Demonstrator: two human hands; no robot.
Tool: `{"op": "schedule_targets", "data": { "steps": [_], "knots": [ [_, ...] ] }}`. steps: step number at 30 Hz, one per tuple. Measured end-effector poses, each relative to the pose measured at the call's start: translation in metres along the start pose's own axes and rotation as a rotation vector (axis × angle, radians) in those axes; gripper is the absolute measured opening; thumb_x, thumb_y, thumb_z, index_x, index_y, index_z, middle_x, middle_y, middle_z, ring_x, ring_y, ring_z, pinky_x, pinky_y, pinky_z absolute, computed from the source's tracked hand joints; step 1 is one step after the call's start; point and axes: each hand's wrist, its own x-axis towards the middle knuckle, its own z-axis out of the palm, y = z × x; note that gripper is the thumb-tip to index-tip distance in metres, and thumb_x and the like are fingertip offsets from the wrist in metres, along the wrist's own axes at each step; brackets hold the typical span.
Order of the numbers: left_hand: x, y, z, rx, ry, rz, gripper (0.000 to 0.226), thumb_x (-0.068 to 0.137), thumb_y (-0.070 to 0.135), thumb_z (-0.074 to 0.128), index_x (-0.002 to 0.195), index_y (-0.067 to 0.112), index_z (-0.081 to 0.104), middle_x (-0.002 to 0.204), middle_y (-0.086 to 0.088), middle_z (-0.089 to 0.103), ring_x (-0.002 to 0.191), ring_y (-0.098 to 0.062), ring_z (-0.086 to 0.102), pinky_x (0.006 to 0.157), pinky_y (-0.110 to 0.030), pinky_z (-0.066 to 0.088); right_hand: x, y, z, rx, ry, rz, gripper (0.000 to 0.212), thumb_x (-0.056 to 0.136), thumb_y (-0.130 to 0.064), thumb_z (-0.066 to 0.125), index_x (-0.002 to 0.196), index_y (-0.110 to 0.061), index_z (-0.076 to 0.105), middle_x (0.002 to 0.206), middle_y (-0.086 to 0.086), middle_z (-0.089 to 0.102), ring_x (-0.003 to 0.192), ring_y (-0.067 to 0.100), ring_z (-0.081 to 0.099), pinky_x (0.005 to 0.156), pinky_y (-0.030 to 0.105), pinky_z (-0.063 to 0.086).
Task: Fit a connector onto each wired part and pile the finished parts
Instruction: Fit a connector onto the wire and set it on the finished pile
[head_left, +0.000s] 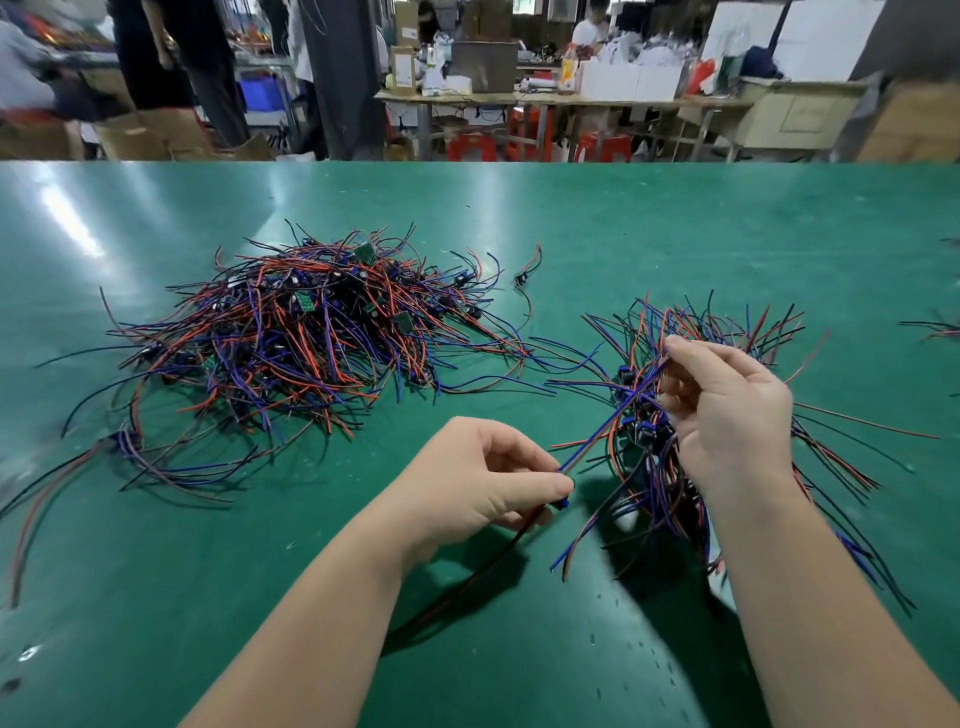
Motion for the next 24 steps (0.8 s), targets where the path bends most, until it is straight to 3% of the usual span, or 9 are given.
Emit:
{"op": "schedule_targets", "data": {
  "steps": [3,5,7,10,13,16,20,22,24],
  "knots": [
    [-0.001,0.000,-0.001,0.041,0.024,0.003,0.013,0.073,0.014,0.081,0.074,0.013,0.068,0.055,0.006,0.065,0.049,-0.004,0.060,0.046,-0.015,0.044,0.005,-0.003,-0.002,0.038,0.049,0.020,0.011,0.093,-0.011,0.058,0.084,-0.015,0.063,0.052,0.002,0.059,0.042,0.014,0.054,0.044,0.017,0.042],
    [0.001,0.001,-0.002,-0.060,0.126,0.013,0.013,0.074,0.011,0.080,0.077,0.008,0.067,0.060,0.000,0.069,0.051,-0.009,0.063,0.047,-0.017,0.047,0.010,-0.004,-0.005,0.038,0.074,0.040,0.014,0.099,-0.012,0.045,0.094,-0.018,0.057,0.066,0.008,0.061,0.047,0.016,0.059,0.044,0.020,0.044],
    [0.004,0.002,-0.004,-0.216,0.267,0.048,0.017,0.074,0.008,0.078,0.082,0.004,0.063,0.062,-0.004,0.070,0.052,-0.013,0.066,0.046,-0.019,0.050,0.009,-0.003,-0.004,-0.067,0.006,0.031,0.011,0.098,-0.010,0.046,0.097,-0.018,0.053,0.077,0.011,0.060,0.050,0.016,0.061,0.047,0.022,0.048],
    [0.008,0.000,-0.005,-0.369,0.393,0.098,0.021,0.073,0.009,0.077,0.083,0.007,0.058,0.060,-0.001,0.069,0.054,-0.014,0.067,0.046,-0.020,0.052,-0.008,0.012,0.006,-0.334,-0.392,-0.021,0.014,0.089,-0.009,0.064,0.099,-0.016,0.059,0.083,0.009,0.062,0.058,0.015,0.065,0.053,0.023,0.051],
    [0.009,-0.001,-0.002,-0.377,0.378,0.110,0.025,0.066,0.019,0.077,0.080,0.009,0.059,0.058,0.000,0.067,0.051,-0.011,0.065,0.047,-0.021,0.053,-0.035,0.025,0.021,-0.496,-0.719,-0.094,0.019,0.077,-0.012,0.078,0.092,-0.021,0.071,0.083,0.002,0.072,0.069,0.017,0.068,0.063,0.028,0.055],
    [0.010,-0.002,-0.001,-0.358,0.349,0.139,0.028,0.061,0.025,0.073,0.081,0.009,0.062,0.061,-0.001,0.068,0.051,-0.009,0.065,0.050,-0.021,0.054,-0.044,0.027,0.025,-0.494,-0.704,-0.186,0.018,0.072,-0.010,0.081,0.083,-0.022,0.075,0.073,0.003,0.074,0.066,0.016,0.066,0.068,0.031,0.058],
    [0.010,-0.004,-0.003,-0.370,0.265,0.164,0.023,0.069,0.025,0.069,0.087,0.011,0.068,0.074,-0.003,0.073,0.064,-0.015,0.070,0.057,-0.022,0.055,-0.036,0.022,0.022,-0.485,-0.648,-0.227,0.022,0.073,-0.001,0.078,0.082,-0.020,0.072,0.066,-0.004,0.071,0.058,0.008,0.061,0.060,0.021,0.054],
    [0.010,-0.005,-0.004,-0.307,0.272,0.156,0.014,0.076,0.020,0.070,0.087,0.012,0.069,0.078,-0.003,0.074,0.070,-0.015,0.071,0.059,-0.022,0.056,-0.029,0.018,0.019,-0.504,-0.540,-0.266,0.023,0.075,-0.001,0.077,0.081,-0.022,0.072,0.072,-0.005,0.073,0.063,0.007,0.065,0.065,0.022,0.056],
    [0.012,-0.007,-0.009,-0.131,0.401,0.180,0.006,0.083,0.011,0.071,0.084,0.017,0.072,0.077,0.001,0.074,0.071,-0.011,0.068,0.066,-0.023,0.056,-0.018,0.011,0.010,-0.588,-0.363,-0.376,0.019,0.076,-0.004,0.076,0.083,-0.021,0.072,0.075,-0.007,0.073,0.067,0.006,0.068,0.071,0.021,0.056]
  ]
}}
